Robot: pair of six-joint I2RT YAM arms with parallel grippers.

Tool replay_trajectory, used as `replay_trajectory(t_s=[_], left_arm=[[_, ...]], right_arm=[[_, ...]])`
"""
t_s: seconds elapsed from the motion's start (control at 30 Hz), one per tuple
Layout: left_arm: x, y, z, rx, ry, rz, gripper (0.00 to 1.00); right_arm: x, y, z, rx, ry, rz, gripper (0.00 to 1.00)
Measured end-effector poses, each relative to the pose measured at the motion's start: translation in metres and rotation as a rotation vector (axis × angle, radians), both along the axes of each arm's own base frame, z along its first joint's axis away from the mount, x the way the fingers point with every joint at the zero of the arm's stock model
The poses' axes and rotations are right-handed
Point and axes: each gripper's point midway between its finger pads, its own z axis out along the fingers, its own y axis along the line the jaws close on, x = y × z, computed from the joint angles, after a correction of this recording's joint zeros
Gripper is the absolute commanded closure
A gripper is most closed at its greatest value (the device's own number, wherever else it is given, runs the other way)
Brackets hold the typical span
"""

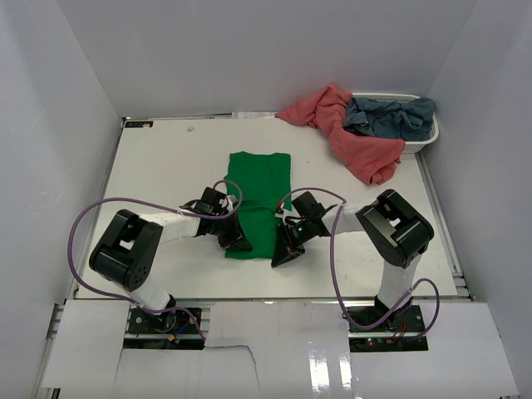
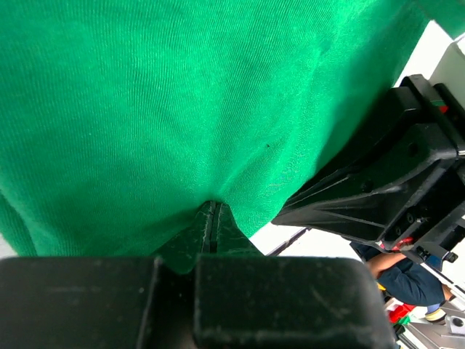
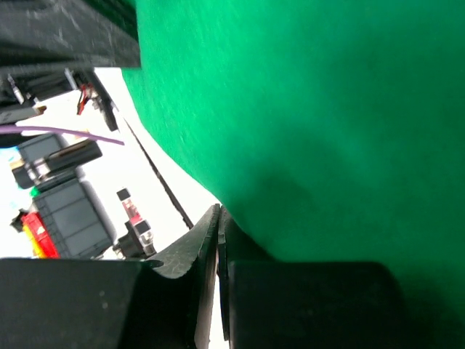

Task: Fold and stack the t-shirts
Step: Fold the folded rectangular tshirt in 1/3 of the way

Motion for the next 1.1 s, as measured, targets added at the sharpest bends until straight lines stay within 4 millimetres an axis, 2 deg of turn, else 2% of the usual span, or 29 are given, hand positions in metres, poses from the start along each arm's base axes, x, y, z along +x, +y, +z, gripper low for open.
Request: replay_trajectory(t_s=[0.4,0.57,0.67,0.8,0.83,0.87,0.9,0.97,1.03,1.1], left_arm=[[0.0,0.0,0.0,0.001,0.0,0.0,1.0],[-0.001,0.001,0.001,0.019,0.009,-0.002,1.0],[0.0,0.003,0.006,0.05,0.018,-0.002,1.0],[0.01,0.003,0.027,0.069,-0.004,0.001,0.99],[0.014,0.001,0.036,0.067,-0.02,0.002,0.95],[0.017,0.001,0.044,0.066,-0.033,0.002,0.92],[0.022,-0.002,0.057,0.053,-0.068,0.0,0.87],[0.029,-0.003,0.077,0.04,-0.116,0.001,0.69],[0.03,-0.001,0.091,0.04,-0.153,0.004,0.54],[0.027,0.003,0.093,0.054,-0.155,0.01,0.5]], right_arm=[[0.001,-0.01,-0.002,0.088,0.022,-0.017,0.92],[0.004,-0.016,0.003,0.051,-0.026,-0.036,0.92],[0.011,-0.021,0.015,0.004,-0.074,-0.052,0.92],[0.028,-0.016,0.048,0.008,-0.17,-0.062,0.88],[0.032,-0.014,0.057,0.016,-0.194,-0.063,0.85],[0.035,-0.013,0.065,0.022,-0.216,-0.065,0.74],[0.037,-0.013,0.071,0.023,-0.227,-0.068,0.68],[0.037,-0.016,0.078,0.015,-0.243,-0.073,0.59],[0.034,-0.022,0.076,-0.022,-0.237,-0.083,0.56],[0.032,-0.028,0.069,-0.068,-0.224,-0.096,0.53]])
